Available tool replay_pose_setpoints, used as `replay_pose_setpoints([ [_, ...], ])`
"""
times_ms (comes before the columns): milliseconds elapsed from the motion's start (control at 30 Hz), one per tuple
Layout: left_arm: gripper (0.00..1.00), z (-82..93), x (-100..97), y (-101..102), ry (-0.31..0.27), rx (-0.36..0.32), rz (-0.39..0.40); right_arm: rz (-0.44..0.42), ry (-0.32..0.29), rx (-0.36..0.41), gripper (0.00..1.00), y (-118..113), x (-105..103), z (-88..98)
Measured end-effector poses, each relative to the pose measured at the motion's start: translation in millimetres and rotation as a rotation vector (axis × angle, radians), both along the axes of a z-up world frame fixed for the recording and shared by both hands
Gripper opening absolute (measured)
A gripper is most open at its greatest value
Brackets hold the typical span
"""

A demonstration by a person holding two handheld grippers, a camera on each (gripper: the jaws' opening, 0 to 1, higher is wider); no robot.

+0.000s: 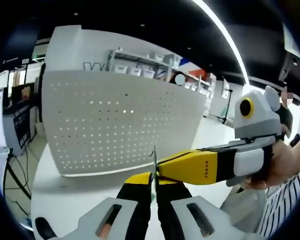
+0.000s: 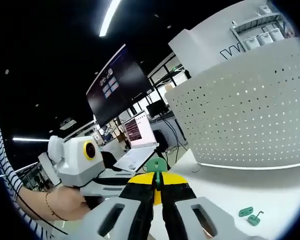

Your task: Insert the hook assembly into the mounting plate slot until the hook locks in place.

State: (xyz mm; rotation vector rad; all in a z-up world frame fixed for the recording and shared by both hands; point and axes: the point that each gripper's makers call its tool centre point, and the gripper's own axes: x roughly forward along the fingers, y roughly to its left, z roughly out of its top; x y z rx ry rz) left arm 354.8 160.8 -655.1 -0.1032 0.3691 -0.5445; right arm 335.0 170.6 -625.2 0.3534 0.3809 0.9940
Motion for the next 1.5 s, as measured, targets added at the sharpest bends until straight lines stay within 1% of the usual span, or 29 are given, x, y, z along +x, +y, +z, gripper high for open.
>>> replay_pose_setpoints([
  [67, 0.03, -1.1, 0.0, 1.0, -0.002, -0.005, -0.006, 0.007, -0.01, -0.013, 0.0, 1.3, -0.2, -0.3],
  [200, 0.04, -2.7, 0.5, 1.6, 0.011, -0.038, -0.004, 0.024, -0.045, -0.052, 0.0, 3.7, 0.0, -0.2],
  [233, 0.04, -4.3, 0.8, 2.0, 0.018, -0.038, -0.005, 0.025, -0.049, -0.055, 0.0, 3.7, 0.2, -0.2],
  [300, 0.07, -7.7, 0.2, 2.6, 0.024, -0.013, -0.014, 0.029, -0.052, -0.055, 0.0, 3.6, 0.7, 0.2],
  [367, 0.12, -9.2, -0.3, 2.9, 0.03, -0.013, -0.019, 0.037, -0.065, -0.064, 0.0, 4.1, 0.9, 1.2],
  [400, 0.15, -10.0, -0.3, 3.7, 0.032, -0.017, -0.02, 0.04, -0.082, -0.079, 0.0, 4.0, 1.5, 1.4],
  [467, 0.19, -10.0, -1.5, 3.6, 0.03, -0.025, -0.024, 0.05, -0.099, -0.097, 0.0, 4.4, 1.6, 0.9],
  [533, 0.24, -9.6, -2.1, 3.9, 0.026, -0.031, -0.026, 0.054, -0.097, -0.1, 0.0, 4.2, 2.3, -0.1],
  [567, 0.29, -9.9, -2.4, 3.9, 0.028, -0.036, -0.029, 0.056, -0.096, -0.102, 0.0, 4.2, 2.4, -0.7],
  [600, 0.3, -10.0, -2.9, 3.7, 0.025, -0.036, -0.034, 0.058, -0.1, -0.108, 0.0, 3.8, 2.8, -1.1],
  [633, 0.31, -8.4, -3.8, 3.4, 0.005, -0.031, -0.047, 0.063, -0.11, -0.119, 0.0, 3.3, 3.3, -1.7],
  [700, 0.33, -6.7, -5.5, 2.0, -0.003, -0.034, -0.063, 0.072, -0.12, -0.131, 0.0, 3.4, 3.1, -2.6],
  [733, 0.36, -6.6, -5.8, 1.7, -0.001, -0.038, -0.066, 0.074, -0.118, -0.13, 0.0, 3.4, 3.4, -2.6],
  [767, 0.43, -7.4, -5.8, 2.1, 0.009, -0.051, -0.071, 0.086, -0.092, -0.118, 0.0, 4.0, 2.3, -2.5],
  [800, 0.47, -8.4, -6.7, 2.1, 0.025, -0.062, -0.073, 0.091, -0.078, -0.102, 0.0, 4.5, 1.9, -0.9],
  [867, 0.55, -7.6, -7.8, 3.9, 0.029, -0.073, -0.077, 0.092, -0.083, -0.1, 0.0, 3.9, 2.4, 0.4],
  [933, 0.58, -5.8, -10.8, 2.0, 0.026, -0.077, -0.09, 0.097, -0.096, -0.117, 0.0, 3.4, 2.9, -0.6],
  [1100, 0.71, -6.3, -15.7, -2.2, 0.034, -0.082, -0.11, 0.095, -0.091, -0.119, 0.0, 1.5, 5.9, -2.6],
  [1133, 0.75, -6.4, -16.3, -2.6, 0.04, -0.092, -0.108, 0.095, -0.09, -0.122, 0.0, 1.2, 6.7, -3.4],
  [1367, 0.84, -7.4, -17.4, -2.9, 0.047, -0.112, -0.101, 0.084, -0.091, -0.124, 0.0, 0.2, 9.9, -5.4],
  [1500, 0.88, -7.2, -17.8, -3.3, 0.044, -0.111, -0.102, 0.075, -0.091, -0.126, 0.0, 0.9, 12.3, -7.6],
])
